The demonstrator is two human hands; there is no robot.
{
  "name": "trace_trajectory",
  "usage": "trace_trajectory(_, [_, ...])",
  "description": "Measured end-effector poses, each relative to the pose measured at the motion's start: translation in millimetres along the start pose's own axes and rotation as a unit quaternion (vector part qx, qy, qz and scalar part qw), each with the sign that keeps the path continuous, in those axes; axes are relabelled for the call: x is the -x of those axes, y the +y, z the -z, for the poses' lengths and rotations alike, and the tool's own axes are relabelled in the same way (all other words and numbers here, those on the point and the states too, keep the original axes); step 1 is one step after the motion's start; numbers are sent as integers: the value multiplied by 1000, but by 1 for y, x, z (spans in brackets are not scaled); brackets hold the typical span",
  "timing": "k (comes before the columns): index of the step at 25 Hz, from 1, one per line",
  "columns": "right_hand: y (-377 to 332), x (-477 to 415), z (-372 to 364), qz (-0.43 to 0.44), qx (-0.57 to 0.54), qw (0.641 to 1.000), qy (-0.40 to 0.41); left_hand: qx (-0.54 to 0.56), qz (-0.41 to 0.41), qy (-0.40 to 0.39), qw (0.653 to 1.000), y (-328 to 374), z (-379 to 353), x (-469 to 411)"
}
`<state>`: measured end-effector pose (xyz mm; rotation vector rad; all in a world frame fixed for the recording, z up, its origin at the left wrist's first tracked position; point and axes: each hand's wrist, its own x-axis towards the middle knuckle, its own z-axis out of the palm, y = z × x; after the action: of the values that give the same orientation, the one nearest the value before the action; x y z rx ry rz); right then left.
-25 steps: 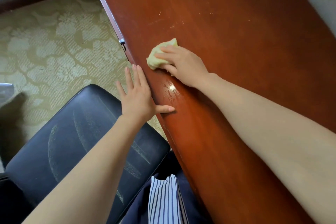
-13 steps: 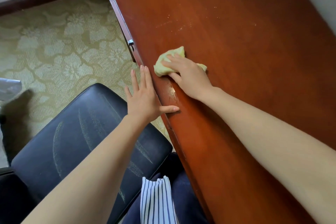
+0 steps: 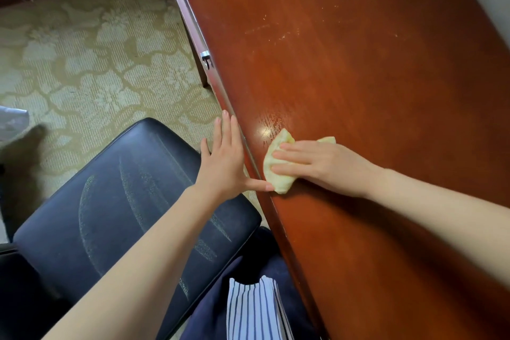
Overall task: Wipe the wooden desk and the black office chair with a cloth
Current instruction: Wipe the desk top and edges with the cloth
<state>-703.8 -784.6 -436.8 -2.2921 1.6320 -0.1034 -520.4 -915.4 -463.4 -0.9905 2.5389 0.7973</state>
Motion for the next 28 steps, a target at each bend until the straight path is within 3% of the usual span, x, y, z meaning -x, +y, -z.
trace_trajectory(5, [13,-80,16,-57,-29,998,5,-30,-5,39,999,-6,24,-1])
trace_trajectory(14, [14,-145,8,-332,-43,940,74,-70,19,43,996,-1,40,2])
trace_trajectory(22, [-13,1,-5,-228,-13,972,58,-96,-16,7,995,26,36,-9])
trace_trajectory(28, [-2,78,-13,-172,92,981,17,-145,-30,-29,989,55,23,-34])
